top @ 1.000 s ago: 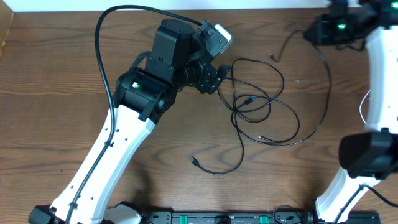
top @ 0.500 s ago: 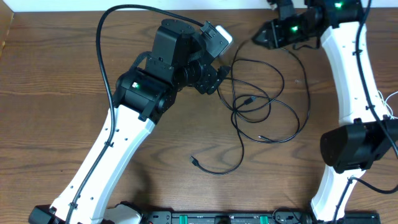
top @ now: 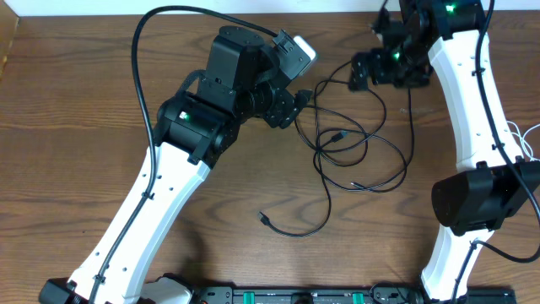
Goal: Untangle cables
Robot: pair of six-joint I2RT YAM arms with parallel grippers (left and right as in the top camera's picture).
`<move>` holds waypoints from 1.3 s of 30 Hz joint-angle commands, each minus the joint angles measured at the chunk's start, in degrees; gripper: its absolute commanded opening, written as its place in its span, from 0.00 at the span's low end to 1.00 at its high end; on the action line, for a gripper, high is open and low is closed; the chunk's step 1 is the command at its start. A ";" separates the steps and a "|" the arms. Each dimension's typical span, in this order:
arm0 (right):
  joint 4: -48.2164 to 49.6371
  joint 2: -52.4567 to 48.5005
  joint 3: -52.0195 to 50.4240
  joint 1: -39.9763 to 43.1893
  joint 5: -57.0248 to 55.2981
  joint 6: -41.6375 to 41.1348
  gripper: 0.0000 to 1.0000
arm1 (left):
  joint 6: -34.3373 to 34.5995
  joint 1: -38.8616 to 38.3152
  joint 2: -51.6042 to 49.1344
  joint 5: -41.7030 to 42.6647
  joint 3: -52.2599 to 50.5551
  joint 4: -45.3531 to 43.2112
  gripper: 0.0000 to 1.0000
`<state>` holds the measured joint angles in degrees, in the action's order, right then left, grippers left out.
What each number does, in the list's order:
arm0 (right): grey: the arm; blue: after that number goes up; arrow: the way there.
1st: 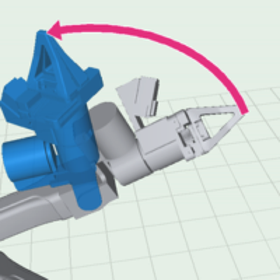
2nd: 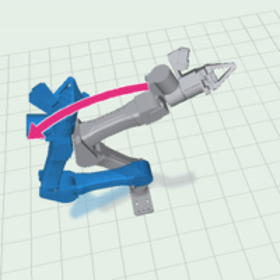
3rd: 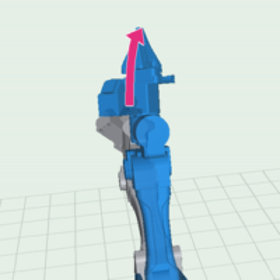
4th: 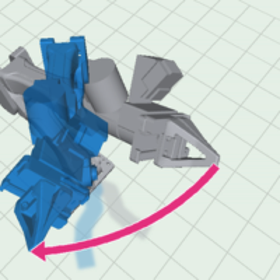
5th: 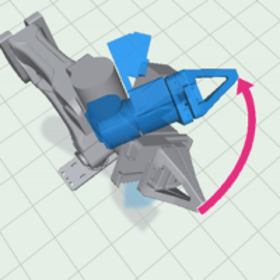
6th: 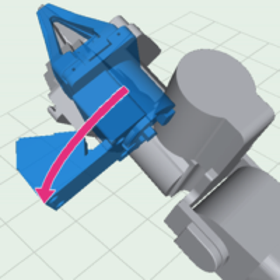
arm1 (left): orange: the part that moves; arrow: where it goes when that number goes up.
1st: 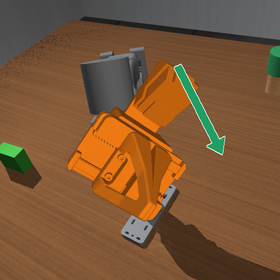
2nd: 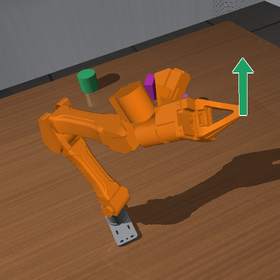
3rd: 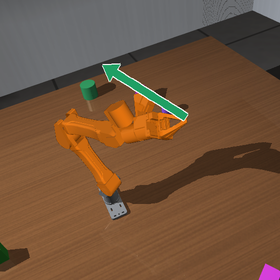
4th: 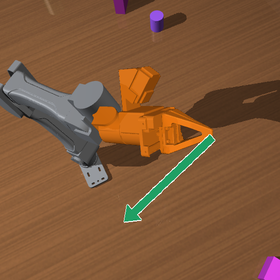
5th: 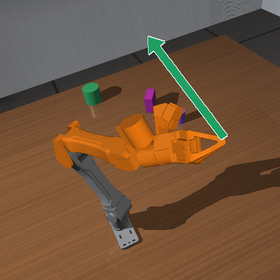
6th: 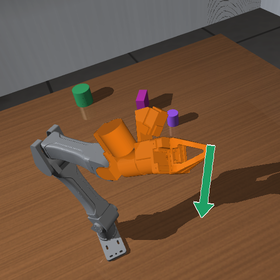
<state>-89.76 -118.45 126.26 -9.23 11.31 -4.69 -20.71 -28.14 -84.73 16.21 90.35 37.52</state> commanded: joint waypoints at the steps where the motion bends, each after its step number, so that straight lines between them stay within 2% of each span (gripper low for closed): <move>1: -4.66 -0.35 0.37 0.13 -7.30 -4.98 0.98 | -0.72 0.26 -0.04 -0.37 0.20 0.15 0.74; 11: -7.13 -0.35 -4.35 -0.79 -15.58 -14.03 0.92 | -1.60 0.28 -0.02 -0.66 0.20 0.22 0.74; 21: 1.70 -0.35 -22.05 -1.38 -16.31 -16.76 0.91 | -1.75 5.90 -0.04 -1.86 0.20 0.13 0.74; 27: 3.69 -0.35 -26.67 -1.36 -16.35 -18.08 0.86 | -1.75 9.68 -0.04 -1.86 0.20 0.15 0.75; 39: 4.59 -0.28 -34.42 -1.20 -19.78 -22.97 0.89 | -1.75 13.57 -0.04 -1.84 0.20 -0.07 0.75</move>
<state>-85.82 -118.67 93.62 -10.37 -6.37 -24.71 -21.52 -15.68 -84.73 14.68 90.35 37.50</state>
